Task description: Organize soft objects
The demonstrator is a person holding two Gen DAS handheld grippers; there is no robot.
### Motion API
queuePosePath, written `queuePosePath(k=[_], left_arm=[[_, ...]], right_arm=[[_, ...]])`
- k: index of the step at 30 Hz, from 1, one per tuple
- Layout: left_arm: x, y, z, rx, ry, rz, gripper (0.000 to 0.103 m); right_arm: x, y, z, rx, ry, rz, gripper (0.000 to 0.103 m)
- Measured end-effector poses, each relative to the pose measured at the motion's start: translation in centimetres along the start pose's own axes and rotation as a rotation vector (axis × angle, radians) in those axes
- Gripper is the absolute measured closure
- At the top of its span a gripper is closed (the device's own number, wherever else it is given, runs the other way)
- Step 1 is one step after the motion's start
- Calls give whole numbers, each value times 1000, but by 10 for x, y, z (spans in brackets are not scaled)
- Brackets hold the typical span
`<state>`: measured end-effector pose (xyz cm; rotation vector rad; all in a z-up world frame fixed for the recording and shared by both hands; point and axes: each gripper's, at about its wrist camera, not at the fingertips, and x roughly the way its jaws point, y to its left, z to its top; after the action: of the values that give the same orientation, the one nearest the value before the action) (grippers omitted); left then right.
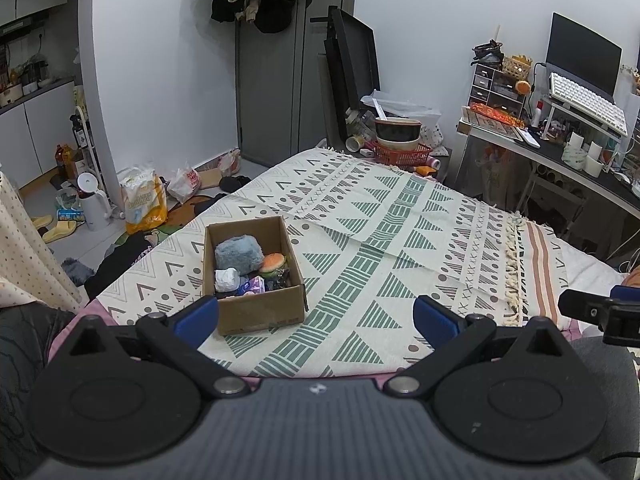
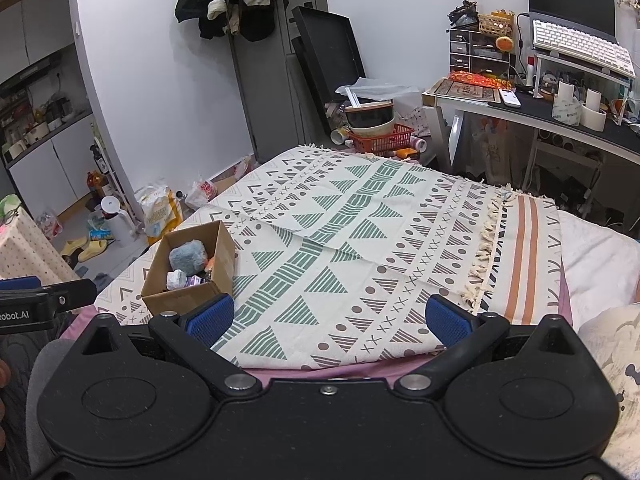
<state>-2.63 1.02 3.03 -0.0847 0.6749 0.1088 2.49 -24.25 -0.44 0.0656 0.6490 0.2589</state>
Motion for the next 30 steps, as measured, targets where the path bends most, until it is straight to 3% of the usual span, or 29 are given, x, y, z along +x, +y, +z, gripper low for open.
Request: queuePosePath(k=[30], left_arm=[[1, -3, 1, -9, 0, -18, 0]], right_arm=[[3, -1, 0, 14, 8, 30, 0]])
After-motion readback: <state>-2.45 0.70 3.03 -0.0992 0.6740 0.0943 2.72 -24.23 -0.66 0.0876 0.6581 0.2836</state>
